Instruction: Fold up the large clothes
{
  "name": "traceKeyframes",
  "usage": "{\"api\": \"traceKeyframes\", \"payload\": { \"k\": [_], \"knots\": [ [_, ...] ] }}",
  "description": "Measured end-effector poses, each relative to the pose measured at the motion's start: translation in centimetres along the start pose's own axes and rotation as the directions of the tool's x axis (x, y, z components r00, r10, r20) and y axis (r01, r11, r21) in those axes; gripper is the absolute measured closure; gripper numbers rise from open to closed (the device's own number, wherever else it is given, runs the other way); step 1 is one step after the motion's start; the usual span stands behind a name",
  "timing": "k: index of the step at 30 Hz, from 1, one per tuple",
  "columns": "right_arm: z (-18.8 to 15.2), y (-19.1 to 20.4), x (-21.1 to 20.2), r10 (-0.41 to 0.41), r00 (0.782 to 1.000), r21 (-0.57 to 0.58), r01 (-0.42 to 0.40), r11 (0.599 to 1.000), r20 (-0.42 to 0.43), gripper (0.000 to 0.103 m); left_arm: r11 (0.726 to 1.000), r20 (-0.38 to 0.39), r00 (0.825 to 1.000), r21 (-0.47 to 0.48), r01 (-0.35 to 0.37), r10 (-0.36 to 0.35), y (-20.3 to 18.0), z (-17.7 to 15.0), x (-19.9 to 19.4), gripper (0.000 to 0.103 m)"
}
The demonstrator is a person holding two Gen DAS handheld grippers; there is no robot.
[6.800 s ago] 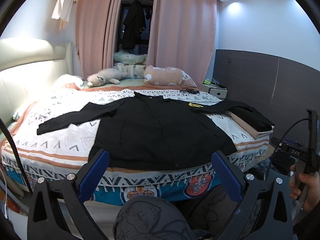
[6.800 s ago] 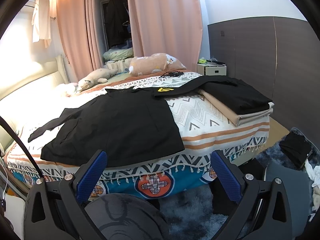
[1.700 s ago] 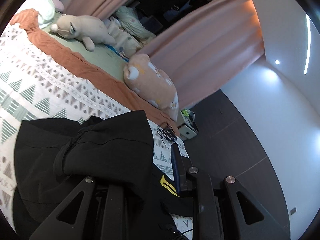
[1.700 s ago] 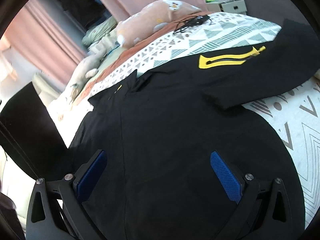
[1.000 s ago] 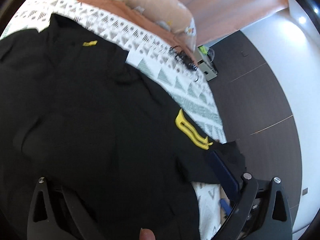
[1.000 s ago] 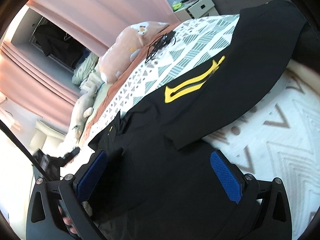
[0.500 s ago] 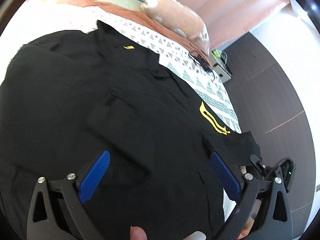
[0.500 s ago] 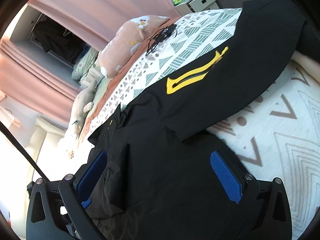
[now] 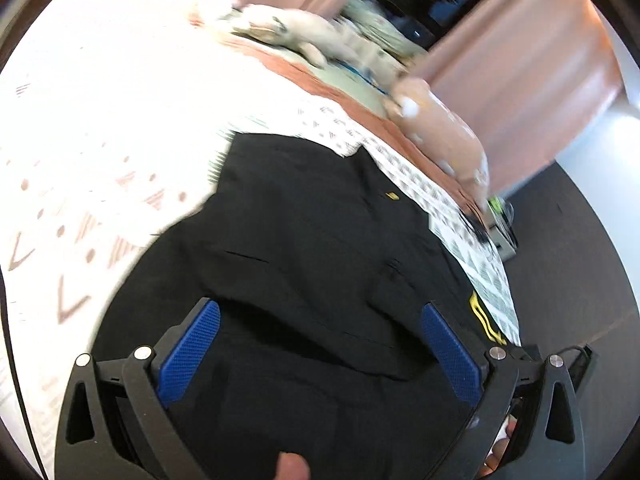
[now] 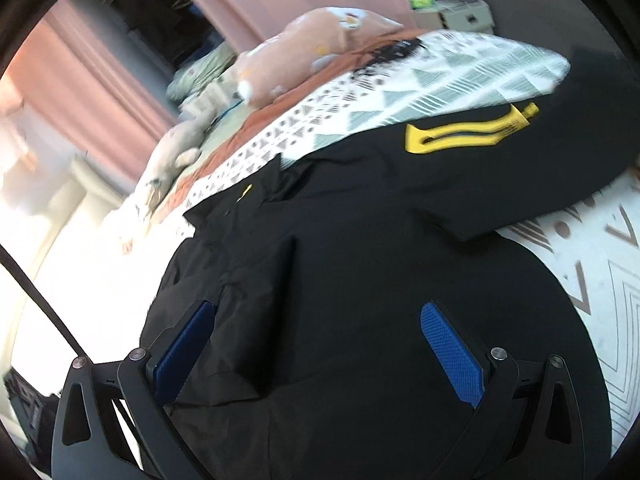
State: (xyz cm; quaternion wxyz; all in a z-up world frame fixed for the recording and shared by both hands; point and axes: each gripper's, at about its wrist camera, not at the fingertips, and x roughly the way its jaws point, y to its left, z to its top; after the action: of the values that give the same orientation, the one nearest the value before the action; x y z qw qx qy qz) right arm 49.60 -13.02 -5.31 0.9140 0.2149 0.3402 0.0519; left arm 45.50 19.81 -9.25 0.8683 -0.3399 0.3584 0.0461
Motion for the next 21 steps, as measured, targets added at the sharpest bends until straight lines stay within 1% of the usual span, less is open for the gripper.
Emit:
{"api": "traceKeyframes", "payload": {
  "k": [3,5,9,11,13,15,16,18,19,21],
  "knots": [
    [-0.5,3.1,0.7,-0.023,1.0,-0.11,0.024,0.994,0.007,0.0,0.999,0.007,1.0,-0.042,0.018,-0.018,2.8,0.8,-0.2,0.001],
    [-1.2,4.8,1.2,-0.029,1.0,-0.172,0.03,0.985,0.01,0.0,0.994,-0.003,0.998,-0.084,0.068,-0.069,4.5,1.6,-0.2,0.001],
    [-2.5,8.2,2.0,-0.06,0.998,-0.292,0.06,0.955,0.008,0.0,0.997,0.014,0.999,-0.066,0.04,-0.039,6.7,2.6,-0.9,0.001],
    [-3.0,9.9,2.1,-0.069,0.997,-0.339,0.075,0.938,0.03,0.0,0.996,-0.001,0.999,-0.074,0.048,-0.049,8.1,3.1,-1.0,0.001],
    [-3.4,11.7,2.7,-0.09,0.995,-0.394,0.096,0.914,0.035,0.0,0.994,-0.018,0.999,-0.097,0.05,-0.052,9.3,3.3,-0.7,0.009],
    [-3.6,13.7,4.5,-0.115,0.993,-0.453,0.102,0.886,-0.001,0.0,0.995,-0.047,0.998,-0.097,0.029,-0.034,10.3,3.4,-0.5,0.018],
    [-3.6,14.5,5.5,-0.135,0.991,-0.482,0.111,0.869,-0.015,0.0,0.995,-0.054,0.998,-0.094,0.019,-0.024,10.7,3.3,-0.5,0.018],
    [-3.4,16.3,7.4,-0.183,0.983,-0.538,0.146,0.83,-0.016,0.0,0.996,-0.08,0.997,-0.091,-0.008,0.0,11.5,3.3,-0.2,0.022],
    [-3.3,17.1,8.2,-0.205,0.978,-0.556,0.16,0.816,-0.02,0.0,0.996,-0.084,0.996,-0.093,-0.013,0.005,11.7,3.3,-0.1,0.023],
    [-3.2,18.6,10.4,-0.257,0.965,-0.592,0.175,0.787,-0.055,0.0,0.994,-0.084,0.996,-0.105,-0.014,0.006,12.3,3.5,-0.4,0.023]
  ]
}}
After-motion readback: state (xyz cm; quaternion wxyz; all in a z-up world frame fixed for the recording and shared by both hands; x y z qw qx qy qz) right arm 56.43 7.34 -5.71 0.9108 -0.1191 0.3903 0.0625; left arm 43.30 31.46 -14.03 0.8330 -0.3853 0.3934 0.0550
